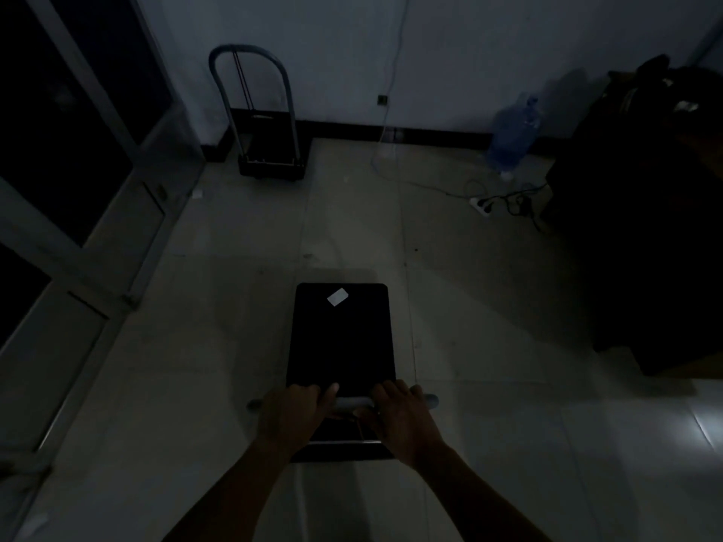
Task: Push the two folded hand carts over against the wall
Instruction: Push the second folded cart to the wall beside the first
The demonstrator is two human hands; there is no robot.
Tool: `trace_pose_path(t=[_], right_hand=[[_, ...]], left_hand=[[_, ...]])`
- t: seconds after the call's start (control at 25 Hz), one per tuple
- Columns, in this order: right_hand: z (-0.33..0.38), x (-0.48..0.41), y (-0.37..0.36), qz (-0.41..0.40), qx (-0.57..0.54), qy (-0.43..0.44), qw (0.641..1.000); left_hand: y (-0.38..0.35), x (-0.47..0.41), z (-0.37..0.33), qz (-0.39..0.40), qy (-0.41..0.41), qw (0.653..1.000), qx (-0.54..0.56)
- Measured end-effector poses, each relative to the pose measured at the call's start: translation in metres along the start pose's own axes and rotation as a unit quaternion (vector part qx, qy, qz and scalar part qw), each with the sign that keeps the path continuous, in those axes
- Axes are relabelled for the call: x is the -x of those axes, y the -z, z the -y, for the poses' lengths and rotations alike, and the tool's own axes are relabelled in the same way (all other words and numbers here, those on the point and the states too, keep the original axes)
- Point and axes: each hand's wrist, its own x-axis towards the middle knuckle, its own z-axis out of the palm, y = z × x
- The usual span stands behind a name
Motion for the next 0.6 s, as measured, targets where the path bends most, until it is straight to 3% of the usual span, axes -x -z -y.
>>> trace_pose_path(t=[0.32, 0.4, 0.44, 0.56, 0.6], right_hand=[[-0.048, -0.141, -0.005, -0.009, 0.027, 0.012, 1.0], [-0.061, -0.178, -0.003, -0.01, 0.031, 0.008, 0.999], [-0.067, -0.192, -0.003, -0.012, 0.031, 0.008, 0.999], [-0.085, -0.25, 0.001, -0.012, 0.03, 0.01, 0.999], [-0.092, -0.271, 0.002, -0.011, 0.028, 0.008, 1.0]], left_hand=[[-0.028, -0.139, 0.053, 0.011, -0.037, 0.999, -0.01], [-0.04, -0.173, 0.067, 0.048, -0.055, 0.997, -0.027], [-0.042, -0.19, 0.073, 0.025, -0.072, 0.996, -0.039], [-0.04, -0.247, 0.089, 0.049, -0.075, 0.995, -0.033], [-0.041, -0.268, 0.097, 0.015, -0.091, 0.995, -0.031]])
